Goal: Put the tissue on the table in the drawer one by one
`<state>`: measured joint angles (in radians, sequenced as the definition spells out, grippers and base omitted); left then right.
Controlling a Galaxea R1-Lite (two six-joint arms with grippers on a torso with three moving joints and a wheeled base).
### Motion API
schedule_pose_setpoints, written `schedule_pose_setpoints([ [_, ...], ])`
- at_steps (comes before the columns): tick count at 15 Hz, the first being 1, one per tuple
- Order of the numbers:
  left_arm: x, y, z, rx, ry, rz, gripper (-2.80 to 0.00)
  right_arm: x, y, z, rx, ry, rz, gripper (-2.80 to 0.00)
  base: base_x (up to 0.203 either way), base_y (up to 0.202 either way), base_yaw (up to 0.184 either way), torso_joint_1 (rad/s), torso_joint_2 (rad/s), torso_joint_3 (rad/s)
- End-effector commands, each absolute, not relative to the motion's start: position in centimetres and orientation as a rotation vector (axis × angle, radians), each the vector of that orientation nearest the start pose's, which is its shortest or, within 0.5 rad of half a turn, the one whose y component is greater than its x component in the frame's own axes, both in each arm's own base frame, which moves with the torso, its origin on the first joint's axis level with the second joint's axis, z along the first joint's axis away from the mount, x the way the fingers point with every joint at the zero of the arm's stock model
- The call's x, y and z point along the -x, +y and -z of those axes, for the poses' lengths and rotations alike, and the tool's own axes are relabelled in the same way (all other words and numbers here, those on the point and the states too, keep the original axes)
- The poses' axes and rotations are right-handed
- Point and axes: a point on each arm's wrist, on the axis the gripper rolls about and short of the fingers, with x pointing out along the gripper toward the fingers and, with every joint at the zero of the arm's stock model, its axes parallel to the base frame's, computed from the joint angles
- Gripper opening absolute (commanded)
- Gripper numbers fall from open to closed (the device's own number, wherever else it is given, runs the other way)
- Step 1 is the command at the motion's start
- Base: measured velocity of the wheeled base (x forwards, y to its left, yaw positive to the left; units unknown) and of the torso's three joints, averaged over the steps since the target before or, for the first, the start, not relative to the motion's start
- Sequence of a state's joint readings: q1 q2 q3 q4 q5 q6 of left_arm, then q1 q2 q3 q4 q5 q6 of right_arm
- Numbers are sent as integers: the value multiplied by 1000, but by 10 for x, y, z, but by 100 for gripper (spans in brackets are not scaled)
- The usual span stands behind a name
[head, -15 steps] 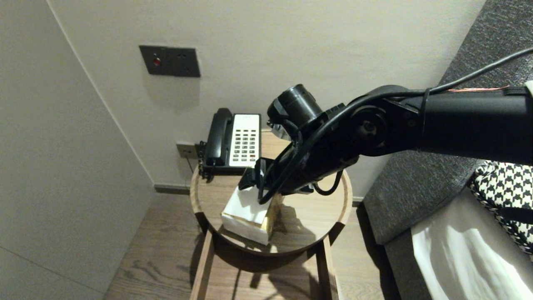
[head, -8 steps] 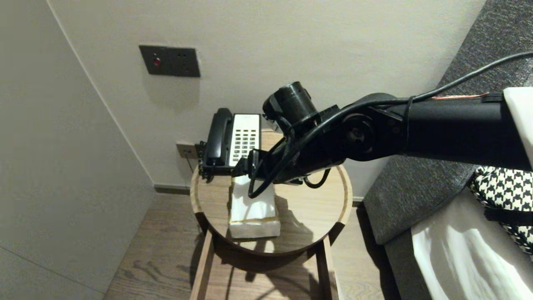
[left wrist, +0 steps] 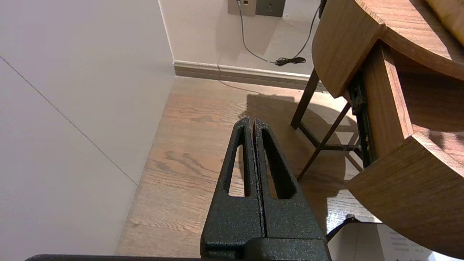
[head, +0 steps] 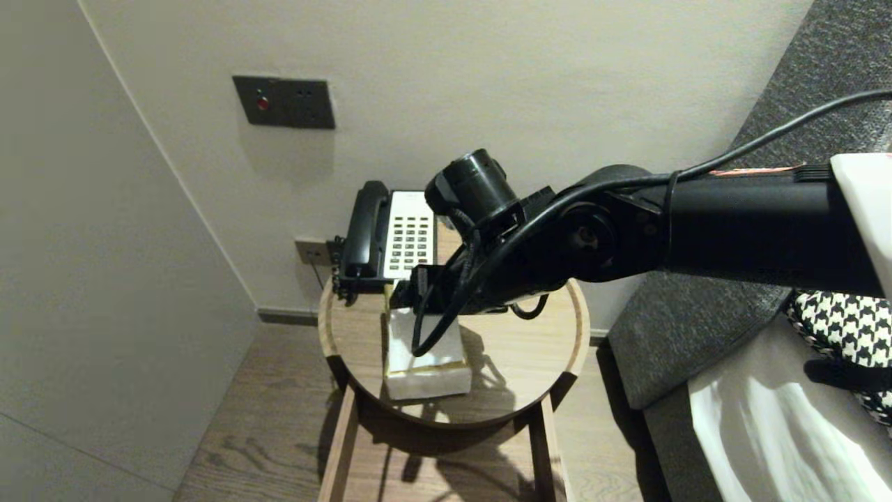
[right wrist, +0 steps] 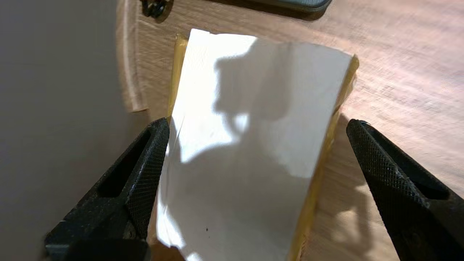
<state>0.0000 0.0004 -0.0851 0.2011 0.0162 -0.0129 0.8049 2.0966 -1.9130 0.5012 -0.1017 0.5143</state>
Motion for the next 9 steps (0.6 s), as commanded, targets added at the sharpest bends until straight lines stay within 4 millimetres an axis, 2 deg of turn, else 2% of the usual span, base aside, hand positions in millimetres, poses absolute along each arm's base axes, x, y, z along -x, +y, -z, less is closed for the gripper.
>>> schedule_pose_setpoints([
  [1, 31, 0, -78, 13, 116, -18, -280, -276, 310, -237, -123, 754, -482, 0, 0, 0, 0, 0, 0, 0],
  [6, 31, 0, -78, 13, 116, -18, -280, -264, 320, -235, -81, 752, -504, 0, 0, 0, 0, 0, 0, 0],
  [9, 31, 0, -78, 13, 116, -18, -280, -265, 321, -222, -58, 784, -493, 0, 0, 0, 0, 0, 0, 0],
])
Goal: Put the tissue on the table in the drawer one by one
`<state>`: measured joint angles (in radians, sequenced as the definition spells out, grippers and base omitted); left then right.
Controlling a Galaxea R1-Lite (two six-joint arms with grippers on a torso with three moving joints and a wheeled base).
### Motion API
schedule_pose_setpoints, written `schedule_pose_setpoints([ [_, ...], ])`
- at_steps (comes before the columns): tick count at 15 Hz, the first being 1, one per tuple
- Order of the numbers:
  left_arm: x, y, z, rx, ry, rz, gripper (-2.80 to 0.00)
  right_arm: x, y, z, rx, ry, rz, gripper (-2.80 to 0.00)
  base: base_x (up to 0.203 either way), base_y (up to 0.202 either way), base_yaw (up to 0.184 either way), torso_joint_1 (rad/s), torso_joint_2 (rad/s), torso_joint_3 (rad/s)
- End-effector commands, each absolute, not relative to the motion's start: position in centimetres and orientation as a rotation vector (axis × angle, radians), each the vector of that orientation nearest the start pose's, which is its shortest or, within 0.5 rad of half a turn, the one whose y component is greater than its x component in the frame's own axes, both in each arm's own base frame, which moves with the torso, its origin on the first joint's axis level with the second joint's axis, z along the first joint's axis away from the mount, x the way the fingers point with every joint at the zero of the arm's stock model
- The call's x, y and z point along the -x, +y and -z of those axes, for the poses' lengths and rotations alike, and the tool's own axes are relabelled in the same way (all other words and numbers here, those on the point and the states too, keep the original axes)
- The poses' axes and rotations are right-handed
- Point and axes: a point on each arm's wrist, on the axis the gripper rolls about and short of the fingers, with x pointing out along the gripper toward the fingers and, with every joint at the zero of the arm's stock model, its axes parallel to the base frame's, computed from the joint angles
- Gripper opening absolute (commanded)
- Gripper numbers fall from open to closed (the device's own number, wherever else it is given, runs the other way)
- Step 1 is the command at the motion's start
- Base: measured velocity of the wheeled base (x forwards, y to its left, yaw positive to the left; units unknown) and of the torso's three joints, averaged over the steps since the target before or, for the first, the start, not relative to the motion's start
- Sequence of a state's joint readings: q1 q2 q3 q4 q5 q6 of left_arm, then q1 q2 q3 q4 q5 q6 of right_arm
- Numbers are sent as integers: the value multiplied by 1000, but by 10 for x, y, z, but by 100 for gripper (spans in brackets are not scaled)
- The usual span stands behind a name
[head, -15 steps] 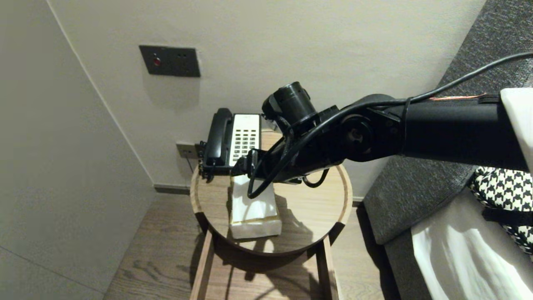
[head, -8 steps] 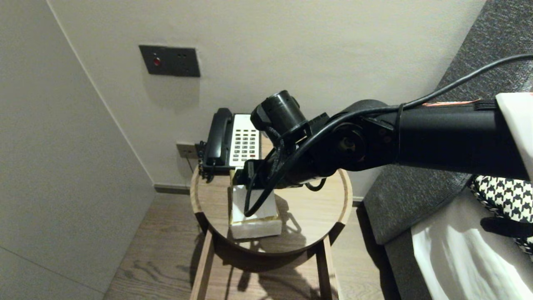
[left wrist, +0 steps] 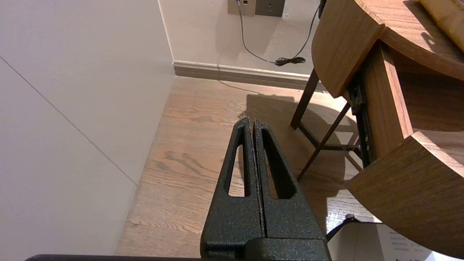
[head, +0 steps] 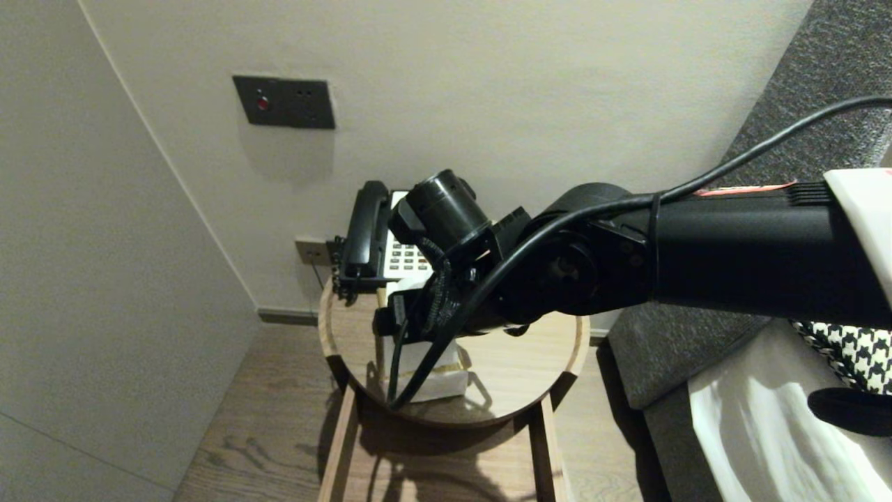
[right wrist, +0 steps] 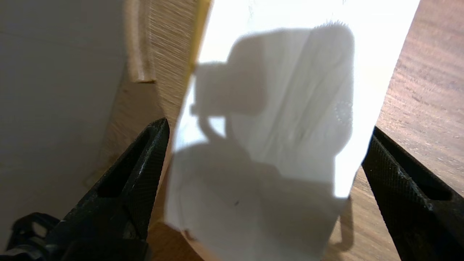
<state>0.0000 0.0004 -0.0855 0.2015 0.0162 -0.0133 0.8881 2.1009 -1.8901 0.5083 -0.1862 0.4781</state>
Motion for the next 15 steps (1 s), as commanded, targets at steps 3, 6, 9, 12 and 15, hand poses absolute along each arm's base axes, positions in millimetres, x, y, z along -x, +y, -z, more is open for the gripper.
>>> schedule_pose_setpoints([
  [3, 30, 0, -78, 13, 118, -18, -280, -267, 321, -212, -36, 804, -473, 0, 0, 0, 0, 0, 0, 0],
  [6, 31, 0, -78, 13, 116, -18, -280, -268, 324, -206, -23, 810, -462, 0, 0, 0, 0, 0, 0, 0],
  [9, 31, 0, -78, 13, 117, -18, -280, -269, 327, -200, -14, 819, -458, 0, 0, 0, 0, 0, 0, 0],
  [12, 31, 0, -78, 13, 116, -18, -280, -267, 329, -201, -15, 814, -465, 0, 0, 0, 0, 0, 0, 0],
  [15, 31, 0, -78, 13, 116, -18, -280, -265, 328, -205, -21, 807, -465, -280, 0, 0, 0, 0, 0, 0],
])
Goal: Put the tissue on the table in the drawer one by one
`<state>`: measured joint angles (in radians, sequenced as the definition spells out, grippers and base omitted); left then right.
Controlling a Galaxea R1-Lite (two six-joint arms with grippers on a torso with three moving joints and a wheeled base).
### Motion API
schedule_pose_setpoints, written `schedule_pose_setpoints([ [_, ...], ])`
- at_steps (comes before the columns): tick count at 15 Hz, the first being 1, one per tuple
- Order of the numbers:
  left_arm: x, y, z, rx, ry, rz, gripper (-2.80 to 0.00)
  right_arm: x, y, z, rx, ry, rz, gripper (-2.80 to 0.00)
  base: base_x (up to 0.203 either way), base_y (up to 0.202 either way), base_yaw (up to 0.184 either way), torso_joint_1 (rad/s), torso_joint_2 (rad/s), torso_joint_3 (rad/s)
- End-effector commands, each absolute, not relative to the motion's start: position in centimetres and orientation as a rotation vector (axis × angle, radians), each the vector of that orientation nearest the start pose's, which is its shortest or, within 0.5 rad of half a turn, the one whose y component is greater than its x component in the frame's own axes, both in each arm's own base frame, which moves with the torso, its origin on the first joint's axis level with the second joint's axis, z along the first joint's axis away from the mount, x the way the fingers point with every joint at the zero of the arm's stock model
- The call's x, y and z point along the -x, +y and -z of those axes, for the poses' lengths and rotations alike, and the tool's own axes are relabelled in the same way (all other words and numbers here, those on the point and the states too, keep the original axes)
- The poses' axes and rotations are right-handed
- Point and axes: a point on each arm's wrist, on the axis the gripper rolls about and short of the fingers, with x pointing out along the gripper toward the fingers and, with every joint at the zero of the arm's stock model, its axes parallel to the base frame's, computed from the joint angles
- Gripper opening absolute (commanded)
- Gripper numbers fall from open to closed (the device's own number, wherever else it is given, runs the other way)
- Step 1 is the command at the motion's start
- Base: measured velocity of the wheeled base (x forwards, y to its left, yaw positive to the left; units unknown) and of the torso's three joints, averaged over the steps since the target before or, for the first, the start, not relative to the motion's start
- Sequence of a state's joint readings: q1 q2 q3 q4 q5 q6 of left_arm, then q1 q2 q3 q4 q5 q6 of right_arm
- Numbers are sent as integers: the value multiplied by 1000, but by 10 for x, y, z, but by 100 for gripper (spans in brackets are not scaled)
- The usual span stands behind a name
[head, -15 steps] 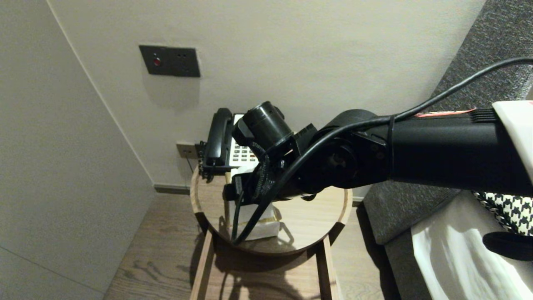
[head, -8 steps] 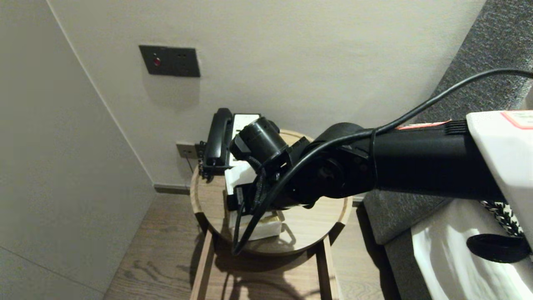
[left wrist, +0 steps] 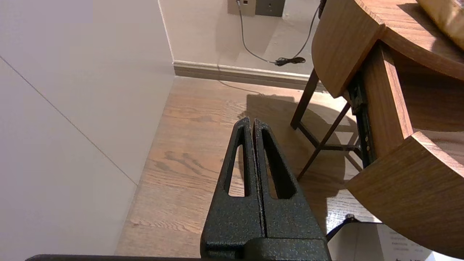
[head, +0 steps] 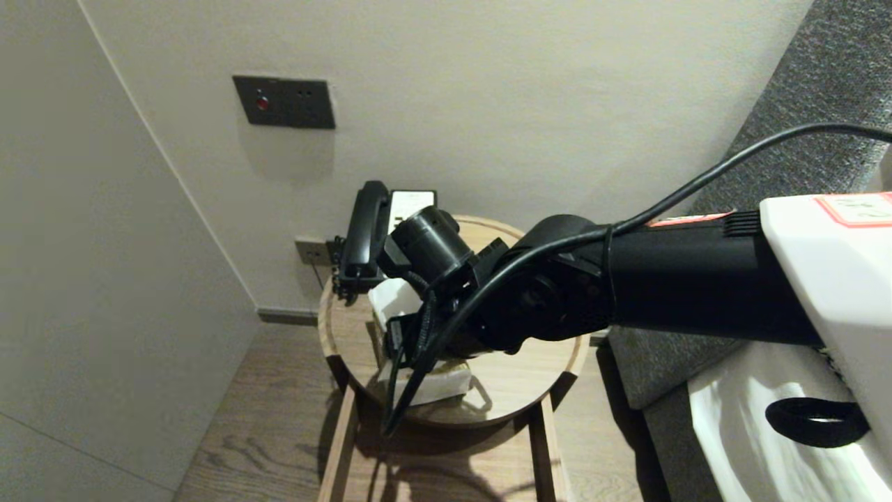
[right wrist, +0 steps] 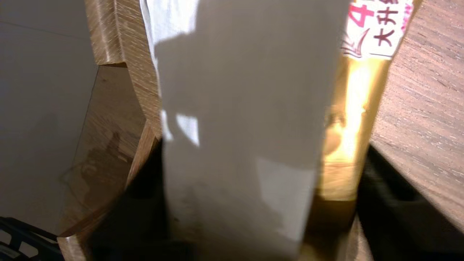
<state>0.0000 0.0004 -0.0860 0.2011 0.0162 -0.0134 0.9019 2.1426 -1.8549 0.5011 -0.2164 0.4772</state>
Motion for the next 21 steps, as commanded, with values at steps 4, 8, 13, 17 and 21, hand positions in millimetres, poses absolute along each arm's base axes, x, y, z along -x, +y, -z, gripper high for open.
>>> schedule_pose_setpoints([
  [4, 31, 0, -78, 13, 118, -18, -280, -261, 323, -214, -30, 792, -458, -280, 0, 0, 0, 0, 0, 0],
  [8, 31, 0, -78, 13, 116, -18, -280, -252, 310, -232, -77, 773, -455, -280, 0, 0, 0, 0, 0, 0],
  [13, 31, 0, -78, 13, 118, -18, -280, -233, 286, -257, -112, 745, -464, -280, 0, 0, 0, 0, 0, 0],
  [17, 31, 0, -78, 13, 116, -18, -280, -207, 259, -260, -104, 771, -468, -280, 0, 0, 0, 0, 0, 0],
  [21, 31, 0, -78, 13, 117, -18, -280, -183, 235, -256, -102, 795, -479, -280, 0, 0, 0, 0, 0, 0],
])
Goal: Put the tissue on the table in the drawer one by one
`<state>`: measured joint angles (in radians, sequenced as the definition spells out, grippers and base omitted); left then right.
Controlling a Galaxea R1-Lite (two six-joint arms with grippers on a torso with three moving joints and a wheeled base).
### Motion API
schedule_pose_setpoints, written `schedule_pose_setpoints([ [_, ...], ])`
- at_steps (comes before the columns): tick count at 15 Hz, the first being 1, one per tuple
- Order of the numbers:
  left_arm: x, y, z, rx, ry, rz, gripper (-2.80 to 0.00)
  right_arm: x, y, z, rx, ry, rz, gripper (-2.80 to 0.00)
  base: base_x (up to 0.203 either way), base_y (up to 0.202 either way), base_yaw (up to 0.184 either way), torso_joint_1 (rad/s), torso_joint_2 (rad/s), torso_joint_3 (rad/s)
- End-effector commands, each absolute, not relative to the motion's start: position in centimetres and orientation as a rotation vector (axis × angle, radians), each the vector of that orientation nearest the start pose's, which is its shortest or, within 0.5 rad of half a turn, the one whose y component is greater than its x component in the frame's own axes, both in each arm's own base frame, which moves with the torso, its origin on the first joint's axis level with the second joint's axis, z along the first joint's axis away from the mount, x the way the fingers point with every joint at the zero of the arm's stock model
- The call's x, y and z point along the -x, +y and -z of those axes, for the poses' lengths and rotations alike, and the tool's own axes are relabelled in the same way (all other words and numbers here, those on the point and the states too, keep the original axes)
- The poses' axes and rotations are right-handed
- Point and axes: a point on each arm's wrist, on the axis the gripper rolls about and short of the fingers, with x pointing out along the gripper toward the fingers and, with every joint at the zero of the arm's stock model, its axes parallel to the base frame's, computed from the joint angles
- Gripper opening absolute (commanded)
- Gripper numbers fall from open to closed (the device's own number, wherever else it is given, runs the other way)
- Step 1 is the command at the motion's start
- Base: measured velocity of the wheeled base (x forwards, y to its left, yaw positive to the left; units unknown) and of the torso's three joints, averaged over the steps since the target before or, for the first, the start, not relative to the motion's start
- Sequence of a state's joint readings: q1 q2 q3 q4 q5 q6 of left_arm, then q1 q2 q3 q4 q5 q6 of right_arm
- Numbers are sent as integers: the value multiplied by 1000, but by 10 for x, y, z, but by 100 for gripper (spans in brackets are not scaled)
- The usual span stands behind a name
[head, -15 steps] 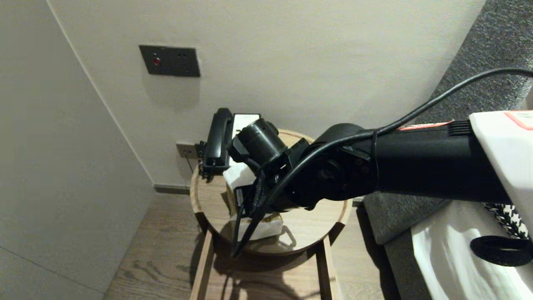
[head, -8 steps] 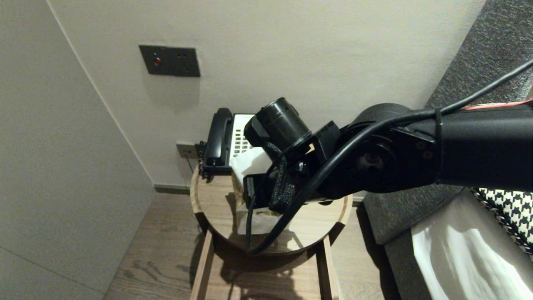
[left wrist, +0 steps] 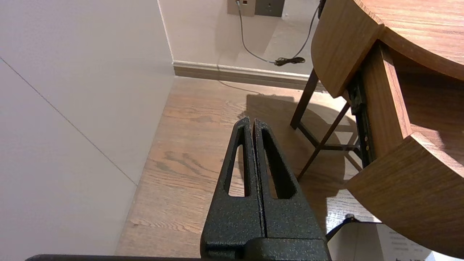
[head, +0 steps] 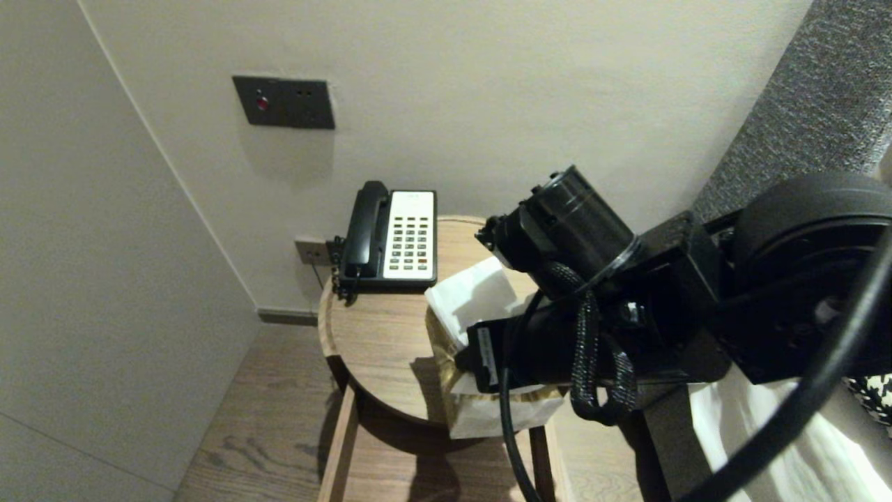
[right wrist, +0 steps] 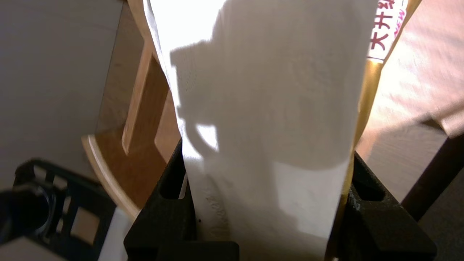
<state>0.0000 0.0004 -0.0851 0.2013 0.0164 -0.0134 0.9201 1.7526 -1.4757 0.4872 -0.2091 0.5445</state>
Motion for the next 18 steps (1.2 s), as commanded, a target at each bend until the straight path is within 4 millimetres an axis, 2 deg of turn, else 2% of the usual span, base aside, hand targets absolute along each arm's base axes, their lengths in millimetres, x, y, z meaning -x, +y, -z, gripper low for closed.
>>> schedule_pose_setpoints([
  [1, 31, 0, -78, 13, 118, -18, -280, -180, 230, -254, -110, 787, -488, -280, 0, 0, 0, 0, 0, 0],
  [6, 31, 0, -78, 13, 118, -18, -280, -164, 220, -234, -103, 800, -522, -280, 0, 0, 0, 0, 0, 0],
  [12, 31, 0, -78, 13, 117, -18, -280, -149, 227, -208, -59, 837, -571, -280, 0, 0, 0, 0, 0, 0],
  [18, 31, 0, -78, 13, 116, -18, -280, -138, 238, -193, -39, 868, -654, -280, 0, 0, 0, 0, 0, 0],
])
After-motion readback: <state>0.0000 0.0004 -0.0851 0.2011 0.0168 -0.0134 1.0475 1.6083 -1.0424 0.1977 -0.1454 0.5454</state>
